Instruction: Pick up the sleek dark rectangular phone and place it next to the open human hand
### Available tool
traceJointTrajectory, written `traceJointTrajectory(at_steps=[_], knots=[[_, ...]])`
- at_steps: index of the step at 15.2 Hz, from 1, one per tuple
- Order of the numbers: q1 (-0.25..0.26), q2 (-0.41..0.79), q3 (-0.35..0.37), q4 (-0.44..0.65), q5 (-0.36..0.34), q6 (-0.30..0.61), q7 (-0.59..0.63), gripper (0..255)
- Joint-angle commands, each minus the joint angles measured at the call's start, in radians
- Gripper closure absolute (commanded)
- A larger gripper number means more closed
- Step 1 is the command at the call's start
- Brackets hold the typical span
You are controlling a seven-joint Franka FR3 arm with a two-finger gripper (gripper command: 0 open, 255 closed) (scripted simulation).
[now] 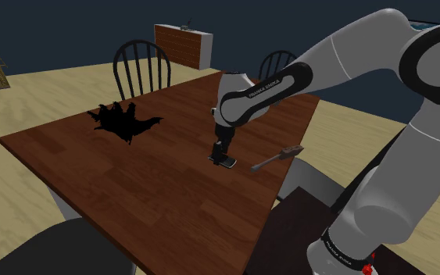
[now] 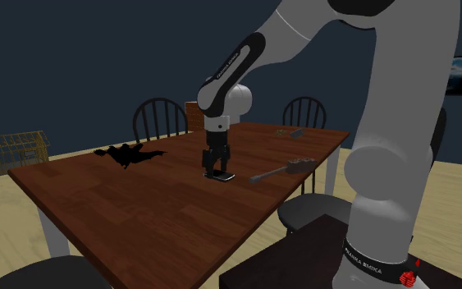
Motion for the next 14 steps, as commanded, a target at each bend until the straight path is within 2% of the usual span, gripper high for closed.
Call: traceJointTrajectory(at_steps=[1, 2, 11, 14], knots=[[0.000, 0.000, 0.000, 0.000, 0.000, 0.000, 0.000, 0], [0.000, 0.000, 0.000, 0.000, 0.000, 0.000, 0.000, 255], [0.000, 0.000, 0.000, 0.000, 0.000, 0.000, 0.000, 255], [0.000, -0.026, -0.001, 0.015, 0.001, -0.041, 0.000, 255]])
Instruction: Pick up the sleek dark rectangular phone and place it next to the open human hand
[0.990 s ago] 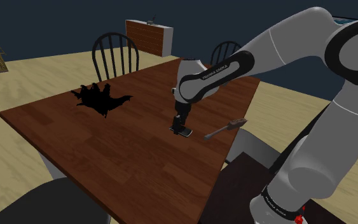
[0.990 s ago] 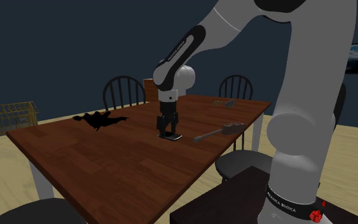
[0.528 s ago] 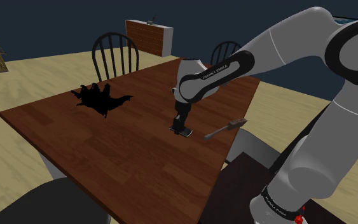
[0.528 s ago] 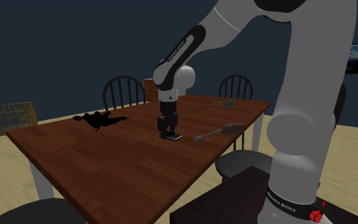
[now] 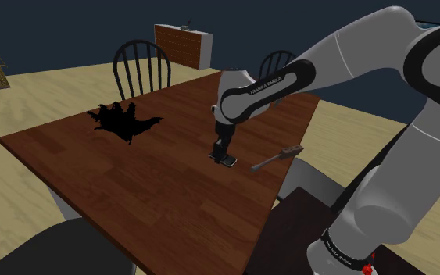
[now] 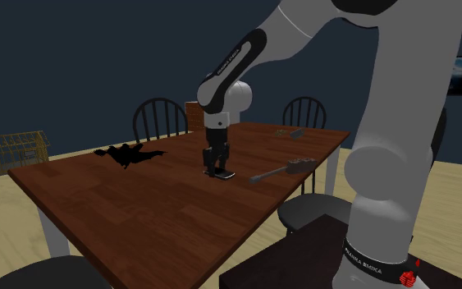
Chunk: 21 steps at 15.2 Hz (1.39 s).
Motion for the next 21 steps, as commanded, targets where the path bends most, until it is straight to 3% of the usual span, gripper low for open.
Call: traceJointTrajectory(at_steps=[1, 21], knots=[[-0.001, -0.016, -0.001, 0.011, 0.001, -0.028, -0.001, 255], [-0.003, -0.136, -0.006, 0.164, 0.002, -0.300, 0.005, 255]])
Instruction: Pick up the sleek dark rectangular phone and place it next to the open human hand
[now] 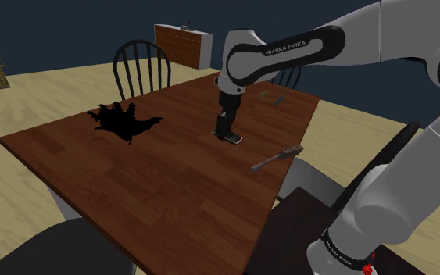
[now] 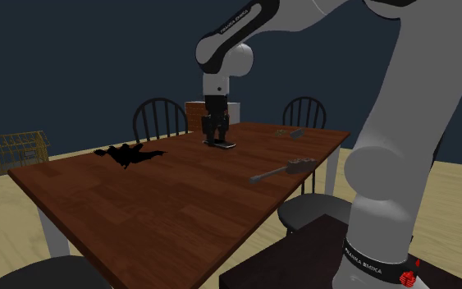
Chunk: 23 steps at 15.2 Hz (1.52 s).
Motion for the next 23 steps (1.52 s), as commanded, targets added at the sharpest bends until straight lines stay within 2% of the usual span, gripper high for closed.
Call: traceJointTrajectory(at_steps=[1, 7, 10, 17, 23], knots=[[-0.001, -0.008, -0.002, 0.021, 0.000, -0.029, -0.001, 255], [-0.002, -0.024, -0.003, 0.074, -0.001, -0.098, 0.002, 255], [0.021, 0.062, 0.030, 0.167, -0.004, -0.103, 0.060, 255], [0.082, 0.282, 0.090, 0.433, -0.037, -0.144, 0.193, 255], [0.155, 0.505, 0.119, 0.737, -0.086, -0.226, 0.295, 255]])
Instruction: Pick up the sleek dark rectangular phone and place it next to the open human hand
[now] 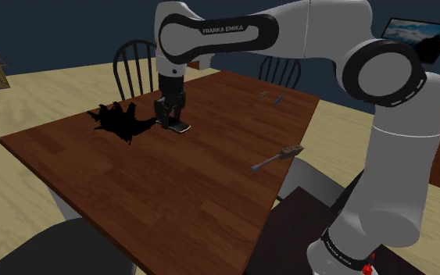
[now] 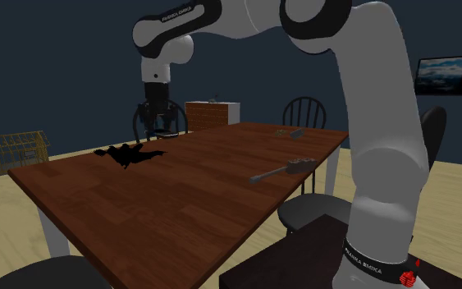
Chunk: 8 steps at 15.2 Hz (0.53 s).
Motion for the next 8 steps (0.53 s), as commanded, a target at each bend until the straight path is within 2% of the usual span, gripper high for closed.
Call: traceJointTrajectory(at_steps=[1, 2, 3, 8], knots=[[0.029, 0.092, 0.006, 0.131, -0.020, -0.039, 0.034, 255], [0.045, 0.137, 0.008, 0.198, -0.029, -0.061, 0.048, 255], [0.072, 0.216, 0.010, 0.319, -0.045, -0.103, 0.070, 255], [0.069, 0.211, 0.007, 0.244, -0.044, -0.033, 0.068, 255]])
